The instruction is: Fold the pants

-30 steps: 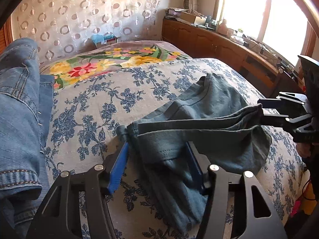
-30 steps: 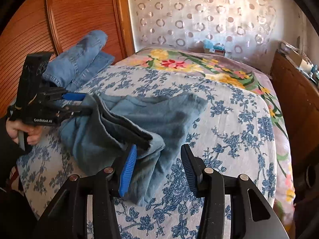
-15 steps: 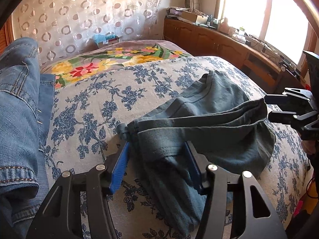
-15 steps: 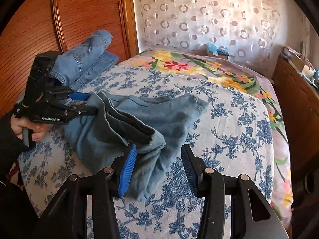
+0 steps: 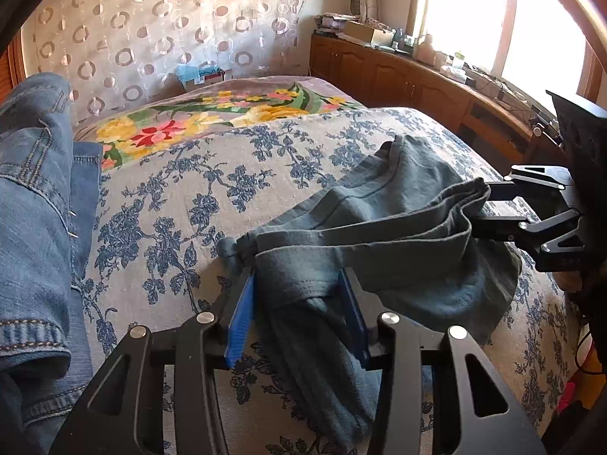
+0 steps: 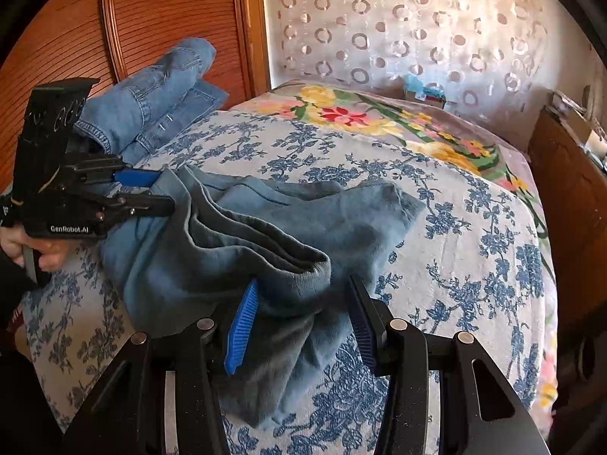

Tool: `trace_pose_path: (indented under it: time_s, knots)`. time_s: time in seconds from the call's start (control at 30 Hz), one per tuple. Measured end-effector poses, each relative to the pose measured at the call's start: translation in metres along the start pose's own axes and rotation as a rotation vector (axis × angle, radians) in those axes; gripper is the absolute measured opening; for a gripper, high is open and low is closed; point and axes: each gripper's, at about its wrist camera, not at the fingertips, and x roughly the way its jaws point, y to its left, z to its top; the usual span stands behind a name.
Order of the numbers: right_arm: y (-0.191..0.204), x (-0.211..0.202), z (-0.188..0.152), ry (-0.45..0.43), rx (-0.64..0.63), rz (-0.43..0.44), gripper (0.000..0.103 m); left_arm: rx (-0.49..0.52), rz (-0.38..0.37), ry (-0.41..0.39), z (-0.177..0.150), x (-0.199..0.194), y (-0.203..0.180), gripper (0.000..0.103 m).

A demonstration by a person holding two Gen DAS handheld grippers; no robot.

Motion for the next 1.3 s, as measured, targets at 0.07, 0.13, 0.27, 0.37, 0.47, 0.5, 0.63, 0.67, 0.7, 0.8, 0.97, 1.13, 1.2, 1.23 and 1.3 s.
trace_pose_path:
  time_s: [0.07, 0.13, 0.27, 0.37, 0.47, 0.5, 0.63, 0.67, 0.7, 0.8, 0.97, 1.13, 1.2, 1.23, 1.3]
  knots:
    - [-0.001, 0.001, 0.000, -0.003, 0.010, 0.022, 0.049, 0.001, 0.000, 0.000, 0.000, 0.001, 0.000, 0.045]
    - [-0.003, 0.001, -0.001, -0.009, 0.013, 0.024, 0.036, 0.002, 0.000, -0.002, 0.000, 0.000, -0.001, 0.045]
    - [-0.004, -0.008, -0.001, -0.054, 0.023, 0.022, 0.020, 0.012, 0.000, -0.021, 0.000, -0.004, -0.003, 0.032]
    - [-0.006, -0.016, -0.002, -0.090, 0.028, 0.015, 0.019, 0.021, -0.004, -0.033, 0.001, -0.008, -0.004, 0.028]
    - [-0.005, -0.022, -0.003, -0.112, 0.028, 0.007, 0.018, 0.011, -0.022, -0.059, 0.003, -0.015, -0.004, 0.021]
    - [-0.005, -0.024, -0.002, -0.117, 0.026, 0.007, 0.018, 0.010, -0.026, -0.073, 0.004, -0.019, -0.004, 0.018]
    - [-0.005, -0.028, 0.003, -0.138, 0.025, -0.010, 0.017, -0.002, -0.021, -0.129, 0.011, -0.031, -0.003, 0.013]
    - [-0.005, -0.029, 0.004, -0.145, 0.026, -0.015, 0.017, -0.008, -0.021, -0.143, 0.013, -0.034, -0.002, 0.013]
    - [-0.005, -0.030, 0.006, -0.150, 0.027, -0.019, 0.017, -0.011, -0.018, -0.154, 0.016, -0.036, -0.002, 0.013]
    - [-0.006, -0.030, 0.010, -0.157, 0.032, -0.037, 0.017, -0.024, -0.012, -0.173, 0.024, -0.036, 0.002, 0.013]
    - [-0.006, -0.022, 0.019, -0.149, 0.031, -0.076, 0.017, -0.030, 0.016, -0.186, 0.037, -0.028, 0.006, 0.013]
    - [-0.004, 0.001, 0.026, -0.099, 0.013, -0.129, 0.017, -0.016, 0.045, -0.132, 0.035, -0.008, 0.006, 0.013]
    - [-0.003, 0.007, 0.026, -0.087, 0.014, -0.141, 0.017, -0.010, 0.051, -0.119, 0.032, -0.006, 0.005, 0.013]
    - [-0.002, 0.006, 0.027, -0.084, 0.015, -0.140, 0.018, -0.004, 0.056, -0.111, 0.030, -0.005, 0.004, 0.014]
    - [-0.002, 0.004, 0.028, -0.083, 0.029, -0.146, 0.025, -0.001, 0.066, -0.098, 0.027, -0.006, 0.003, 0.020]
